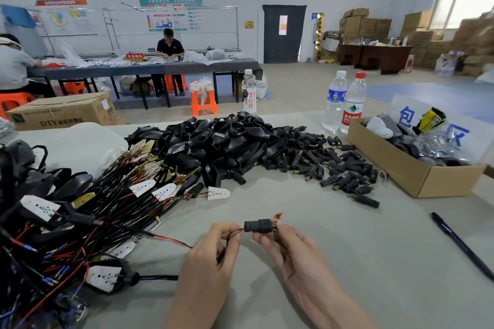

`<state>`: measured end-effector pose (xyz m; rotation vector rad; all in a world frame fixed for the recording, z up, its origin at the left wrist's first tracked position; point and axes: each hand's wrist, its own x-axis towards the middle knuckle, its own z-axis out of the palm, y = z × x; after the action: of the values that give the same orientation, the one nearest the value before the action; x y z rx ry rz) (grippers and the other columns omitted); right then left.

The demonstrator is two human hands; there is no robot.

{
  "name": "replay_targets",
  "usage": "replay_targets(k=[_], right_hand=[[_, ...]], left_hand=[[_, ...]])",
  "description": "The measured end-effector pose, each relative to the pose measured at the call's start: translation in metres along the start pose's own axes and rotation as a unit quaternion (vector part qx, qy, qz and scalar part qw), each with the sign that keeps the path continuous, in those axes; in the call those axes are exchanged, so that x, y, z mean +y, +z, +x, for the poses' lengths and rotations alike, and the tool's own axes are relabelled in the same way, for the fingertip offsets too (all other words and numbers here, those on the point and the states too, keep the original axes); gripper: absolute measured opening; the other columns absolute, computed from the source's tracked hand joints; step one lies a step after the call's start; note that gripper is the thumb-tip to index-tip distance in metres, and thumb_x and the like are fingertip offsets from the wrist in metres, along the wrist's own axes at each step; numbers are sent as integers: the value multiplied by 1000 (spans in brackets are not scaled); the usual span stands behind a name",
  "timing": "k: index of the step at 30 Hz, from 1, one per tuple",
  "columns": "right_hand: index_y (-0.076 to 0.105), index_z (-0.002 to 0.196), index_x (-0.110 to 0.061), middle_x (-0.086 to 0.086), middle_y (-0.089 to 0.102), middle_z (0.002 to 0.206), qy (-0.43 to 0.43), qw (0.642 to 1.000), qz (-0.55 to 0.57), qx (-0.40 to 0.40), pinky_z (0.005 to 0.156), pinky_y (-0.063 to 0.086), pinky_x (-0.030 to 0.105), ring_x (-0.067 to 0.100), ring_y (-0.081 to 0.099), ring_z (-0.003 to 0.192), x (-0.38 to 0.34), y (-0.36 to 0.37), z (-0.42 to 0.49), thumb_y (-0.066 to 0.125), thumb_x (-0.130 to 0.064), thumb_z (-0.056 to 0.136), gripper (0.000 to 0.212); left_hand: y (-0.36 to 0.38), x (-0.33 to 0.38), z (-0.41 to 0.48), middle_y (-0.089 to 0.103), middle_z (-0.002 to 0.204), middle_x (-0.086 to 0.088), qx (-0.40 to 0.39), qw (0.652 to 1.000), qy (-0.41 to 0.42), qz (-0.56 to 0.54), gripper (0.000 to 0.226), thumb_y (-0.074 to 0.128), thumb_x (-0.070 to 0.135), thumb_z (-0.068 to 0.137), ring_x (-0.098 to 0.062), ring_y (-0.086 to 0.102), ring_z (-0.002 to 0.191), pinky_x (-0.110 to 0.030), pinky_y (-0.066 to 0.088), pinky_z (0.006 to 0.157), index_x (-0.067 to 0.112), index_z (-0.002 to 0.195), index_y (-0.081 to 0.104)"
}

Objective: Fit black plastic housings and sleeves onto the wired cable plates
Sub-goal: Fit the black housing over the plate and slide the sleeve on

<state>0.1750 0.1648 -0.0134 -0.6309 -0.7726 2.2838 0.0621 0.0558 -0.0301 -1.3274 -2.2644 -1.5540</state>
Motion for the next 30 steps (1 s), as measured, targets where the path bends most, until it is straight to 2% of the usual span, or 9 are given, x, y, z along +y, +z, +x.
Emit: replay_targets(k=[6,8,12,17,19,21,24,28,30], right_hand=[[59,103,12,28,73,90,-23,1000,-16,6,61,58,19,28,75,78,2,2,2,50,-10,101,24],[60,101,8,27,73,91,-34,999,-29,6,63,58,19,29,75,79,2,1,3,50,-10,101,21],[62,105,3,23,74,98,-61,994,-88,-5,70,58,21,32,74,89,-1,-3,3,53,-15,99,21],[63,109,3,24,73,102,-57,995,-74,-31,69,59,23,34,74,90,-3,-4,2,62,-20,85,33],[64,108,2,24,73,102,-61,995,-73,-37,71,59,23,34,74,91,-3,-4,1,63,-20,84,33],[67,105,0,22,73,102,-73,993,-87,-32,71,59,22,31,74,90,-2,-5,1,63,-19,85,28],[70,102,-4,20,73,103,-95,986,-135,-31,72,58,21,25,74,87,-1,-6,1,58,-16,94,19],[66,108,-1,17,74,101,-98,981,-161,-43,73,57,20,25,74,88,-1,-6,1,51,-14,100,21],[67,108,-2,19,74,103,-95,982,-159,-41,74,57,20,26,74,89,-1,-5,0,51,-15,100,22]], left_hand=[[1,-2,1,58,64,17,15,1000,0,9,25,71,21,89,-6,52,52,-29,48,59,43,91,59],[0,-2,0,50,56,15,10,1000,4,15,25,72,23,87,-5,42,47,-22,40,52,42,92,58],[-1,-6,1,41,52,2,-21,1000,-14,-9,19,70,23,89,-6,35,46,-20,31,50,38,89,59],[-1,-5,3,62,66,1,-43,991,-70,-109,22,65,16,92,-24,56,54,-33,49,57,37,86,62],[-2,-6,4,62,66,1,-54,987,-81,-129,24,65,13,93,-21,60,56,-27,50,58,35,83,62],[-2,-8,4,61,64,1,-65,985,-87,-135,25,65,11,93,-21,61,58,-26,49,60,33,82,63],[0,-10,3,60,63,-5,-79,986,-84,-125,21,64,13,94,-28,60,61,-35,52,62,31,83,62],[0,-9,1,56,64,-12,-73,987,-76,-120,1,61,31,88,-33,55,63,-43,48,61,30,88,61],[1,-9,1,55,61,-10,-67,991,-62,-96,5,59,35,86,-29,54,58,-41,47,59,31,88,60]])
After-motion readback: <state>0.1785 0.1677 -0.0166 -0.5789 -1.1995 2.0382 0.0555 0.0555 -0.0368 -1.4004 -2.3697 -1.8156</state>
